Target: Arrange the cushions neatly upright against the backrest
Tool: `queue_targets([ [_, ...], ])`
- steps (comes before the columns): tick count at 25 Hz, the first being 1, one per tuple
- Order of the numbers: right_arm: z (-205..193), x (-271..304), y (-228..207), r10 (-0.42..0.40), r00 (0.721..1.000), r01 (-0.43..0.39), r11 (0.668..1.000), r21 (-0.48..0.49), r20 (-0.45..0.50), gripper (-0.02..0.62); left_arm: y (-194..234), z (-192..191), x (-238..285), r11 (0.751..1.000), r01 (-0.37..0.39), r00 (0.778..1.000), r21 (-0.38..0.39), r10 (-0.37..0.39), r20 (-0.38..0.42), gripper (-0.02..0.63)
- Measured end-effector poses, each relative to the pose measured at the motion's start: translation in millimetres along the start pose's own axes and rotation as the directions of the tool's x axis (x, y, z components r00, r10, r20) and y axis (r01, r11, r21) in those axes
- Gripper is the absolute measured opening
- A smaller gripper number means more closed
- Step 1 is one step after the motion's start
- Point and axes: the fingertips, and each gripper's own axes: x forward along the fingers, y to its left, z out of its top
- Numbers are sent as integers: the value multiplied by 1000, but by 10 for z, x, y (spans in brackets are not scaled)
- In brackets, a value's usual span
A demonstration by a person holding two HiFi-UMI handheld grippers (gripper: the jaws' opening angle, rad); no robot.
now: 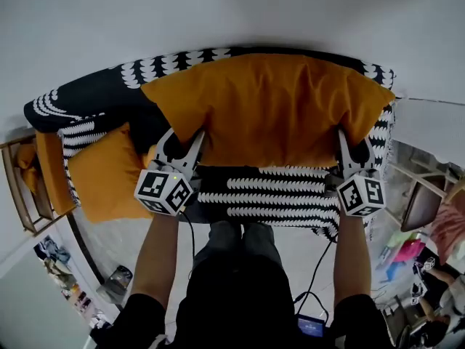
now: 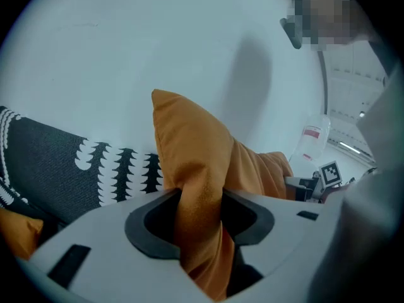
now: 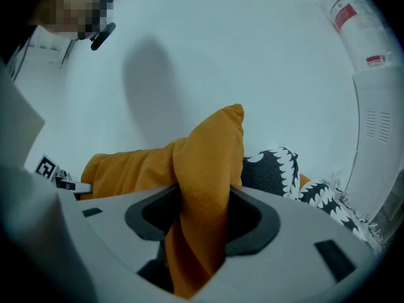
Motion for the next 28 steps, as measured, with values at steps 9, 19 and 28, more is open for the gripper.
queue_targets([
  [9,-225,143,19,-27,999,25,999,-47,-34,262,365,-339,136,996,-86,990,-6,85,-109,245],
  [19,-569,199,-237,-133,985,129,991,-48,-111,316,478,-588,365,988,-152,972,18,152,-181,279],
  [28,-703,-210,-366,-210,968,217,975,38,-135,378,448,-633,99,984,-174,967,19,175,-184,347],
])
